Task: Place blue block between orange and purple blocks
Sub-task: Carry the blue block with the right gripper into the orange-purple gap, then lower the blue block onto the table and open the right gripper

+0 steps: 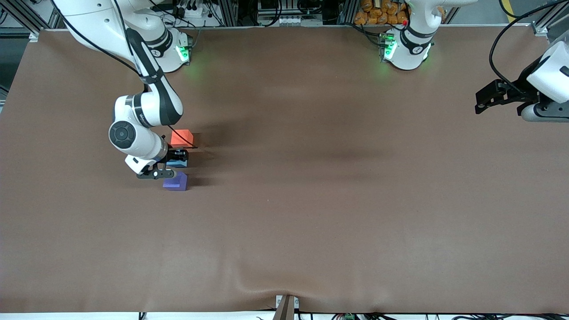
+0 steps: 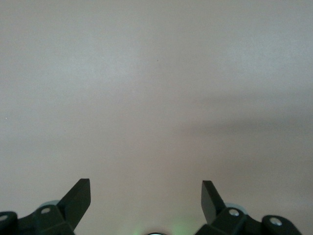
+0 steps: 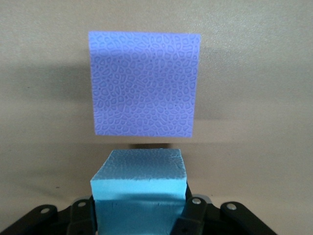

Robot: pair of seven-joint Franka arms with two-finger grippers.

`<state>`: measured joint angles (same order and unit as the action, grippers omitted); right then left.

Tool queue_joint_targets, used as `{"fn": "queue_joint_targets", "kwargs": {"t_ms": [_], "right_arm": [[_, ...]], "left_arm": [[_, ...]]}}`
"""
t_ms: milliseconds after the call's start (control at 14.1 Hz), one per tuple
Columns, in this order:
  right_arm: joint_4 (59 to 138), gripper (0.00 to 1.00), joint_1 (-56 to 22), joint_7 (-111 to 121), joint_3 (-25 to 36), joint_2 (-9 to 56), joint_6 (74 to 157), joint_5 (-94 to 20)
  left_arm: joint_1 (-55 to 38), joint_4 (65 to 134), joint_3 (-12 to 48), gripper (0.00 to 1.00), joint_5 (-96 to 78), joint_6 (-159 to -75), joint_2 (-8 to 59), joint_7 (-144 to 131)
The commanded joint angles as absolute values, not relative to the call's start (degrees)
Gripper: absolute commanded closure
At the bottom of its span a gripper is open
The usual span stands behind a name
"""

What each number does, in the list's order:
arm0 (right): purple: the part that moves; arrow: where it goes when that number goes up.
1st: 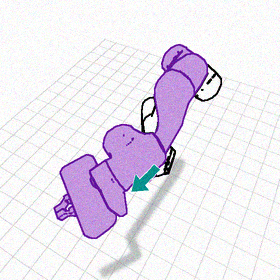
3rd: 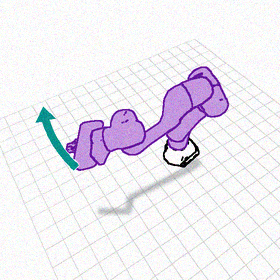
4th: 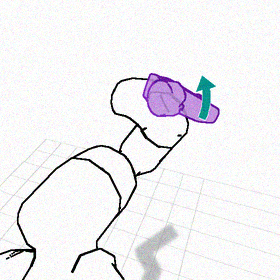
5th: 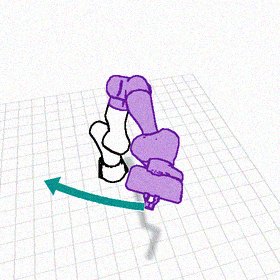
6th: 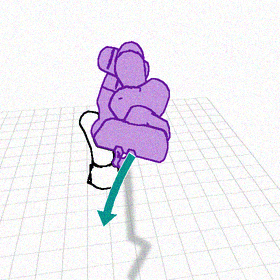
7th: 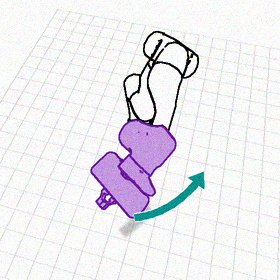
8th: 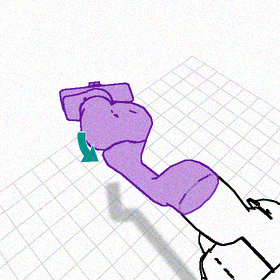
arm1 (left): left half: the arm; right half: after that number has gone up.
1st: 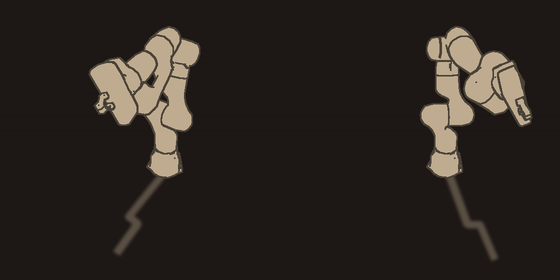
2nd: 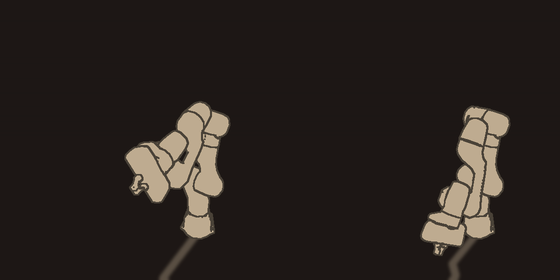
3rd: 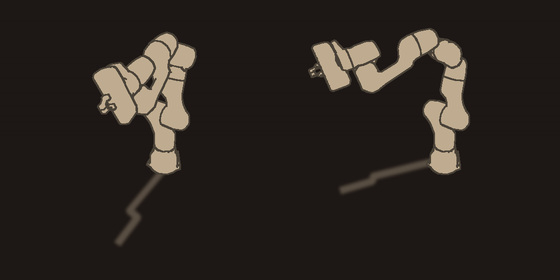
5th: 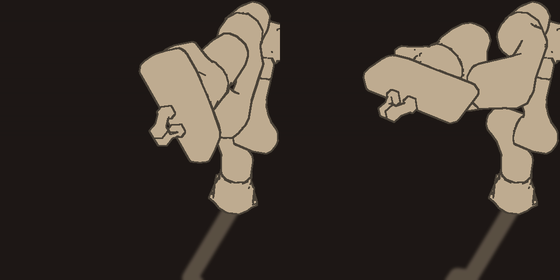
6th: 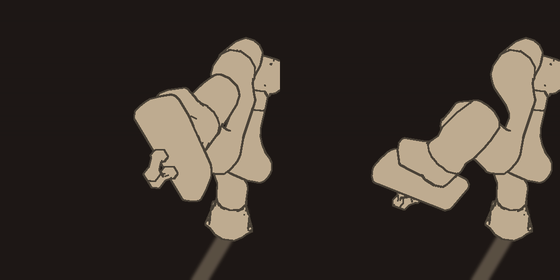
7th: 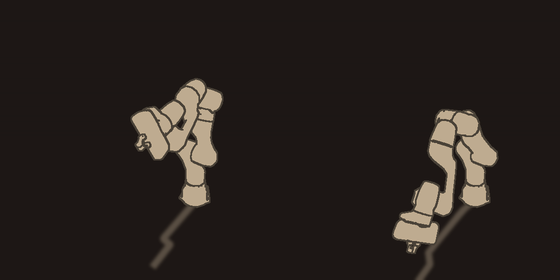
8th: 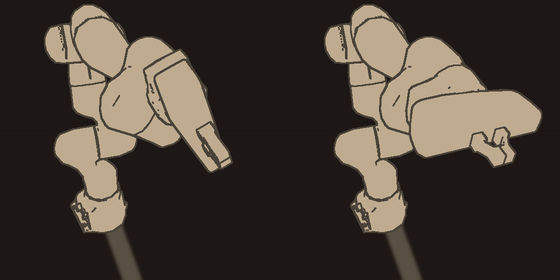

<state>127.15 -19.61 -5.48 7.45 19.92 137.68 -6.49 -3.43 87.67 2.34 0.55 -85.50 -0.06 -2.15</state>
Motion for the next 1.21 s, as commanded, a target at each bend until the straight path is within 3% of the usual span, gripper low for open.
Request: {"fn": "queue_joint_targets", "kwargs": {"t_ms": [0,569,640,711,924,1138], "right_arm": [[128.4,1.0,-18.6,-5.3,6.4,20.2,140.4,-6.0],[128.6,1.0,-18.9,-5.4,6.4,21.6,142.3,-6.1],[128.5,0.77,-18.9,-5.4,6.4,21.9,142.3,-6.1],[128.5,0.01,-19.0,-5.5,6.4,21.9,142.2,-6.2],[127.4,0.0,-18.8,-5.6,6.3,21.3,139.0,-6.2],[119.9,0.0,-18.5,-5.6,6.4,19.7,125.5,-6.2]], "left_arm": [[-3.3,86.6,2.5,0.0,-0.2,-84.5,0.2,-2.5],[-3.3,86.6,2.5,0.0,-0.2,-84.5,0.2,-2.5],[-3.3,86.6,2.5,0.0,-0.2,-84.5,0.2,-2.5],[-3.3,86.6,2.5,0.0,-0.2,-84.5,0.2,-2.5],[-3.3,86.6,2.5,0.0,-0.2,-84.5,0.2,-2.5],[-3.3,86.6,2.5,0.0,-0.2,-84.5,0.2,-2.5]]}}
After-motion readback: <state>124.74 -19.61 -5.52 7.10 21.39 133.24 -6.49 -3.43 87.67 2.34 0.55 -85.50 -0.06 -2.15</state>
